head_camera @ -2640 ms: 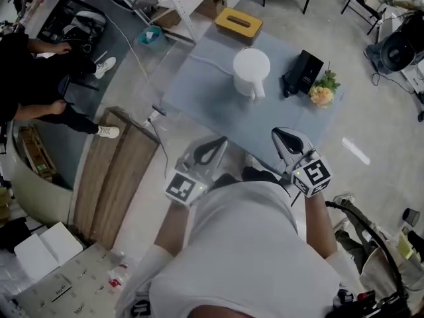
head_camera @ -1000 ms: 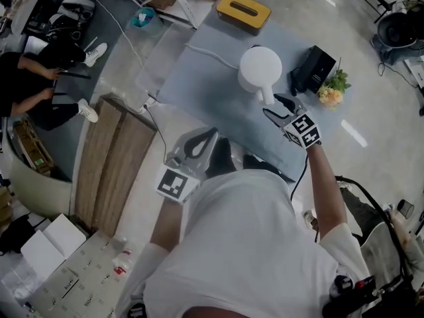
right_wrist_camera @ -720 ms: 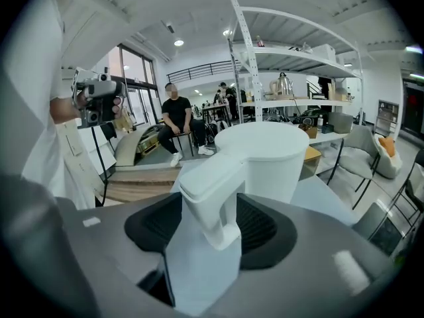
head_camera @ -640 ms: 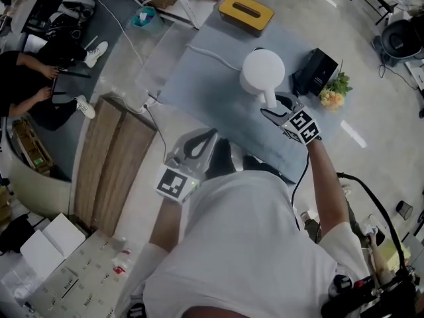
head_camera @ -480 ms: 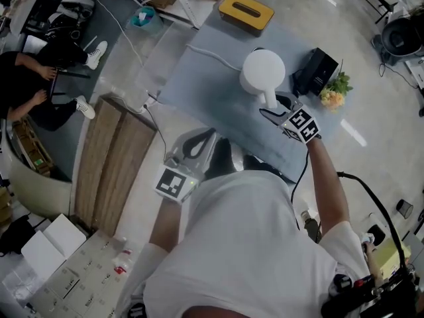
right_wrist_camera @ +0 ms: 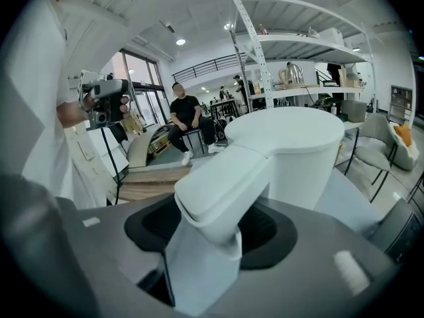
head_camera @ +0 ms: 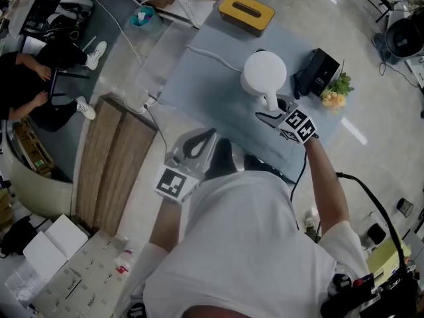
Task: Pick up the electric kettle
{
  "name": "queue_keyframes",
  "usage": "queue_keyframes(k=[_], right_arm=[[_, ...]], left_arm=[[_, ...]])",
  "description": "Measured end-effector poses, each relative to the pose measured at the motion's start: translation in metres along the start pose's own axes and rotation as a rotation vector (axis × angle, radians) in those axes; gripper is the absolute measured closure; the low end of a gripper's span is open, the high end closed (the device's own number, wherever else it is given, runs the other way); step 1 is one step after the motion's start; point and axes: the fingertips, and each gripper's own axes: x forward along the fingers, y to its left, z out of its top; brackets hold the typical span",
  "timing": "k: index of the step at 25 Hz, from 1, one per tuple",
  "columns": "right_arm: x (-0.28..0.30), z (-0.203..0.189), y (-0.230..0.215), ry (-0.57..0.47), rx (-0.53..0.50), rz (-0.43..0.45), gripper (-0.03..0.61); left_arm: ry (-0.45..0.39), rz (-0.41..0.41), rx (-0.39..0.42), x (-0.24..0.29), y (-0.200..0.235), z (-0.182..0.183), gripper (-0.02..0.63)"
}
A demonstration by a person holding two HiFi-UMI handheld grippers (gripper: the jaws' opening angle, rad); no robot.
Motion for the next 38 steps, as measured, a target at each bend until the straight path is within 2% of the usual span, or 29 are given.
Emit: queue_keyframes(k=[5, 12, 23, 28, 33, 38], right_arm=[[0.005, 0.000, 0.001, 0.000, 0.021, 0.036, 0.326], [0.011, -0.001, 0.000, 0.027, -0.018, 0.057, 0.385], [0.024, 0.001, 0.002, 0.015, -0.167, -0.003, 0.474], [0.024, 0.004, 0.000, -0.012, -0.162, -0.020, 0.480], [0.028, 0.005, 0.003, -0.021, -0.203, -0.042, 0.483], [0.027, 0.020, 0.000, -0.058, -0.209, -0.058, 0.483]], left_arm=[[0.006, 0.000, -0.001, 0.002, 0.006, -0.003, 0.611], [0.009, -0.006, -0.007, 0.007, 0.010, -0.002, 0.611], [0.046, -0.026, -0.009, 0.016, 0.010, -0.008, 0.611], [0.045, -0.025, -0.008, 0.019, 0.013, -0.007, 0.611], [0.050, -0.022, -0.010, 0.023, 0.016, -0.009, 0.611], [0.056, -0.025, -0.011, 0.025, 0.017, -0.009, 0.611]])
